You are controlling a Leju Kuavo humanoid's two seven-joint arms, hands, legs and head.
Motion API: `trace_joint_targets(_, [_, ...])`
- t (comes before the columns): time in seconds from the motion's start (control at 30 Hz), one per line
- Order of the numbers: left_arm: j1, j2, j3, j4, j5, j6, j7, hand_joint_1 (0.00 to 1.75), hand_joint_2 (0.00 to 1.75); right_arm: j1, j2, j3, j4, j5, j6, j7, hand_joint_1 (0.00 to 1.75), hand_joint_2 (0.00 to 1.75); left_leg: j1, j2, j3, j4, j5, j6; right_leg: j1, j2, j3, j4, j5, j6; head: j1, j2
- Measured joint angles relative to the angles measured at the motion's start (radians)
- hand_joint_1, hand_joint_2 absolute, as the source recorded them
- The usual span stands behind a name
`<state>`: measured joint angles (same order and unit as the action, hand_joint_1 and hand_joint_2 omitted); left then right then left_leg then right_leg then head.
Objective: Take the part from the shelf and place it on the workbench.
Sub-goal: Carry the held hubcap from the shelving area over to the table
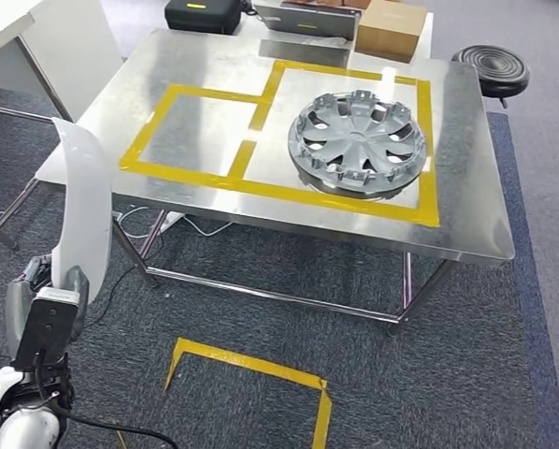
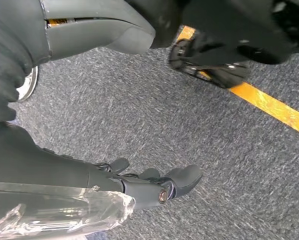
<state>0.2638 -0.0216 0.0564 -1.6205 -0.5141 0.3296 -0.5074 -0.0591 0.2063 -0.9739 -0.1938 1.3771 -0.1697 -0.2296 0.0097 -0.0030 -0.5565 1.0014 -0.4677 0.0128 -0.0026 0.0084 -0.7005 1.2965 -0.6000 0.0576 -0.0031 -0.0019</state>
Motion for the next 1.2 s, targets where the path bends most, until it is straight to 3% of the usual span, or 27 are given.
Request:
trace_joint_targets(0.07, [0.0, -0.001, 0.001, 0.0, 0.0, 0.0, 0.0, 1.75, 1.75, 0.002, 0.0, 0.0, 0.0, 0.0, 0.0, -0.001, 0.0, 1.75, 0.003, -0.001, 0.026, 0.0, -0.019, -0.007, -0.003, -0.001, 0.029, -0.119, 0.091, 0.002, 0.001, 0.0])
trace_joint_targets(0.13, [0.0, -0.001, 0.002, -0.001, 0.0, 0.0, 0.0, 1.75, 1.75, 0.001, 0.0, 0.0, 0.001, 0.0, 0.001, 0.0, 0.0, 1.75, 0.002, -0.002, 0.045, 0.002, -0.037, -0.018, -0.003, -0.004, 0.062, -0.22, 0.143, -0.007, 0.002, 0.0])
trace_joint_targets(0.27, [0.001, -0.001, 0.004, -0.01, 0.0, 0.003, 0.0, 1.75, 1.75, 0.004, 0.0, 0.0, 0.001, 0.0, 0.003, 0.004, 0.0, 1.75, 0.0, -0.001, 0.054, 0.012, -0.049, -0.04, -0.002, -0.003, 0.082, -0.239, 0.145, -0.041, 0.002, 0.0])
trace_joint_targets(0.33, [0.001, -0.001, 0.007, -0.019, 0.0, 0.006, 0.0, 1.75, 1.75, 0.003, 0.0, 0.0, 0.001, 0.0, 0.003, 0.004, 0.0, 1.75, 0.0, -0.001, 0.02, 0.079, -0.061, -0.048, -0.006, -0.002, 0.096, -0.243, 0.139, -0.052, 0.001, 0.0])
trace_joint_targets(0.43, [0.005, 0.0, 0.017, -0.026, 0.003, 0.007, 0.0, 1.75, 1.75, 0.003, 0.0, 0.0, 0.001, 0.0, 0.004, 0.004, 0.0, 1.75, 0.0, -0.001, -0.101, 0.255, -0.127, -0.055, -0.006, 0.0, 0.113, -0.244, 0.122, -0.062, 0.0, 0.0])
trace_joint_targets(0.47, [0.007, 0.0, 0.022, -0.027, 0.005, 0.008, 0.0, 1.75, 1.75, 0.004, 0.0, 0.0, 0.001, 0.0, 0.004, 0.004, 0.0, 1.75, 0.0, -0.001, -0.131, 0.283, -0.138, -0.054, -0.006, 0.002, 0.12, -0.244, 0.115, -0.063, 0.0, 0.0])
trace_joint_targets(0.5, [0.008, 0.0, 0.026, -0.028, 0.007, 0.008, 0.0, 1.75, 1.75, 0.004, 0.0, 0.0, 0.001, 0.0, 0.004, 0.004, 0.0, 1.75, -0.001, -0.001, -0.146, 0.28, -0.128, -0.052, -0.005, 0.003, 0.131, -0.244, 0.107, -0.063, 0.0, 0.0])
trace_joint_targets(0.53, [0.009, 0.0, 0.029, -0.029, 0.009, 0.009, 0.0, 1.75, 1.75, 0.005, 0.001, 0.0, 0.001, 0.0, 0.004, 0.004, 0.0, 1.75, -0.002, -0.001, -0.145, 0.246, -0.095, -0.048, -0.005, 0.005, 0.142, -0.245, 0.099, -0.062, 0.0, 0.0])
trace_joint_targets(0.6, [0.011, 0.0, 0.032, -0.033, 0.011, 0.009, 0.0, 1.75, 1.75, 0.005, 0.001, 0.0, 0.001, 0.0, 0.004, 0.004, 0.0, 1.75, -0.006, 0.0, -0.121, 0.124, 0.004, -0.036, -0.004, 0.007, 0.162, -0.244, 0.08, -0.057, 0.0, 0.0])
trace_joint_targets(0.63, [0.012, 0.0, 0.034, -0.034, 0.011, 0.009, -0.001, 1.75, 1.75, 0.004, 0.002, 0.0, 0.002, 0.0, 0.005, 0.004, 0.0, 1.75, -0.008, 0.0, -0.111, 0.074, 0.036, -0.032, -0.003, 0.008, 0.168, -0.245, 0.071, -0.052, 0.0, 0.0])
trace_joint_targets(0.67, [0.013, 0.0, 0.037, -0.036, 0.012, 0.009, -0.001, 1.75, 1.75, 0.004, 0.002, 0.0, 0.002, 0.0, 0.005, 0.004, 0.0, 1.75, -0.01, 0.001, -0.105, 0.041, 0.053, -0.028, -0.001, 0.008, 0.171, -0.248, 0.062, -0.046, 0.0, 0.0])
trace_joint_targets(0.8, [0.016, -0.001, 0.048, -0.045, 0.012, 0.007, -0.004, 1.75, 1.75, 0.002, 0.002, -0.001, 0.002, 0.0, 0.005, 0.005, 0.0, 1.75, -0.005, -0.002, -0.08, 0.017, 0.05, -0.012, 0.003, 0.006, 0.193, -0.239, 0.048, -0.021, 0.001, 0.0])
trace_joint_targets(0.87, [0.017, -0.001, 0.051, -0.048, 0.012, 0.006, -0.004, 1.75, 1.75, -0.002, 0.002, 0.0, 0.002, 0.0, 0.005, 0.005, 0.0, 1.75, -0.003, -0.002, -0.061, 0.015, 0.04, -0.002, 0.001, 0.001, 0.147, -0.155, 0.02, -0.012, 0.003, 0.0])
trace_joint_targets(0.93, [0.017, -0.002, 0.052, -0.048, 0.012, 0.006, -0.005, 1.75, 1.75, -0.003, 0.002, 0.0, 0.002, 0.0, 0.005, 0.005, 0.0, 1.75, -0.003, -0.002, -0.05, 0.016, 0.027, 0.003, 0.0, 0.0, 0.066, -0.035, -0.028, -0.005, 0.005, 0.0])
trace_joint_targets(0.97, [0.017, -0.002, 0.052, -0.048, 0.012, 0.006, -0.005, 1.75, 1.75, -0.002, 0.002, 0.0, 0.002, 0.0, 0.005, 0.005, 0.0, 1.75, -0.003, -0.003, -0.043, 0.016, 0.02, 0.003, 0.0, 0.0, 0.033, -0.001, -0.045, -0.003, 0.005, 0.0])
trace_joint_targets(1.0, [0.018, -0.002, 0.053, -0.048, 0.012, 0.006, -0.005, 1.75, 1.75, 0.0, 0.002, 0.0, 0.002, 0.0, 0.005, 0.005, 0.0, 1.75, -0.002, -0.005, -0.034, 0.016, 0.012, 0.003, 0.0, 0.0, 0.016, 0.002, -0.043, -0.003, 0.005, 0.0])
trace_joint_targets(1.03, [0.018, -0.002, 0.053, -0.048, 0.012, 0.006, -0.005, 1.75, 1.75, 0.001, 0.002, 0.0, 0.002, -0.001, 0.005, 0.005, 0.0, 1.75, -0.002, -0.006, -0.021, 0.016, 0.003, 0.001, 0.0, 0.0, 0.015, -0.029, -0.018, -0.003, 0.005, 0.0])
trace_joint_targets(1.1, [0.018, -0.002, 0.054, -0.049, 0.012, 0.006, -0.005, 1.75, 1.75, 0.002, 0.002, 0.0, 0.002, -0.001, 0.005, 0.005, 0.0, 1.75, -0.002, -0.007, 0.007, 0.016, -0.016, -0.005, 0.0, -0.001, 0.044, -0.148, 0.079, -0.008, 0.005, 0.0])
trace_joint_targets(1.13, [0.017, -0.002, 0.054, -0.05, 0.012, 0.006, -0.005, 1.75, 1.75, 0.002, 0.002, 0.0, 0.002, -0.001, 0.006, 0.005, 0.0, 1.75, -0.002, -0.008, 0.017, 0.016, -0.025, -0.01, 0.002, -0.002, 0.057, -0.197, 0.111, -0.013, 0.006, 0.0])
trace_joint_targets(1.2, [0.017, -0.002, 0.054, -0.052, 0.012, 0.005, -0.005, 1.75, 1.75, 0.002, 0.002, -0.001, 0.003, -0.001, 0.006, 0.006, 0.0, 1.75, -0.004, -0.008, 0.027, 0.015, -0.035, -0.022, 0.005, -0.003, 0.07, -0.235, 0.137, -0.028, 0.004, 0.0])
